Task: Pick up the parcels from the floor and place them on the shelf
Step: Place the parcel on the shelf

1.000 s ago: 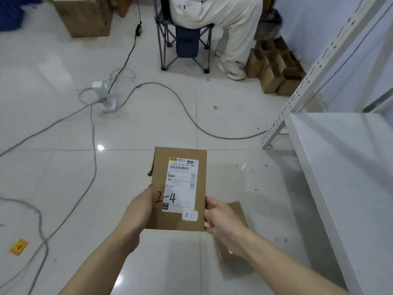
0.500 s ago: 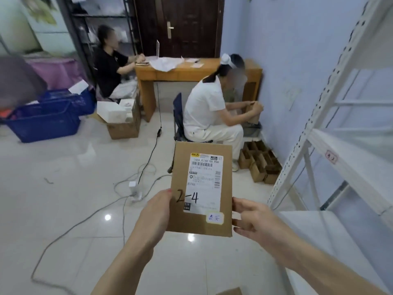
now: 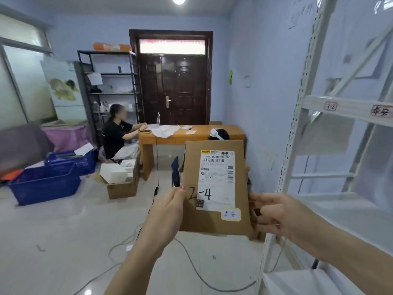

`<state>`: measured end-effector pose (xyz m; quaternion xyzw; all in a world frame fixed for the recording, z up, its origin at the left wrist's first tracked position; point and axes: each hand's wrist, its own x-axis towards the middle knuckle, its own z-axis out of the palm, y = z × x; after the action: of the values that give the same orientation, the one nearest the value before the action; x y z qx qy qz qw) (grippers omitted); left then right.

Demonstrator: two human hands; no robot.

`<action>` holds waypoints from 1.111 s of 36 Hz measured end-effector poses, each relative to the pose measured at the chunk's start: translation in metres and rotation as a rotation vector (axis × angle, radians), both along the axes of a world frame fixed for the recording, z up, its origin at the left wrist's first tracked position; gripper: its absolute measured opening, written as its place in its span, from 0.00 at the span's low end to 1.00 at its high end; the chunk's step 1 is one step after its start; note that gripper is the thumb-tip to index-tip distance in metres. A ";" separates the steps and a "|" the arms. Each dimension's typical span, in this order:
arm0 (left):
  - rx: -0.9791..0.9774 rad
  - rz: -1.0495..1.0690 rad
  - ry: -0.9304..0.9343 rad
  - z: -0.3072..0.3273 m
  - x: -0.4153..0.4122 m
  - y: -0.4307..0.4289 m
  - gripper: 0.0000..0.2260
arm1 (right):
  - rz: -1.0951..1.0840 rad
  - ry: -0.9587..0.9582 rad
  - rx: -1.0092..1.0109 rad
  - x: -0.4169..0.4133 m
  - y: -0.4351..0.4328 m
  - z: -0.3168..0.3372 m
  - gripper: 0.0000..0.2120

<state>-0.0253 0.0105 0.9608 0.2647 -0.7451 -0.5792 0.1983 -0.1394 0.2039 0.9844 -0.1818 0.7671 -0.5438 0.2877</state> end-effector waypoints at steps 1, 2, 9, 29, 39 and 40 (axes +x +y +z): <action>-0.013 -0.010 0.002 0.006 0.001 0.002 0.21 | 0.005 0.014 -0.002 0.002 0.004 0.007 0.24; -0.029 -0.018 0.009 0.012 0.001 0.004 0.22 | 0.005 0.030 -0.002 0.004 0.008 0.014 0.23; -0.161 -0.081 0.064 0.059 -0.013 0.024 0.19 | -0.039 0.174 -0.013 0.014 0.041 0.061 0.22; -0.358 -0.323 0.332 0.175 -0.128 0.152 0.20 | -0.392 0.431 -0.136 0.007 0.170 0.158 0.18; -0.279 -0.395 0.423 0.250 -0.201 0.201 0.15 | -0.570 0.468 -0.234 -0.044 0.204 0.219 0.12; -0.256 -0.404 0.436 0.258 -0.210 0.203 0.15 | -0.585 0.474 -0.249 -0.050 0.204 0.226 0.11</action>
<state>-0.2354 0.2135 1.2188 -0.0457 -0.7893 -0.5516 0.2659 -0.1891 0.4077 1.2101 -0.1096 0.7598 -0.6347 -0.0889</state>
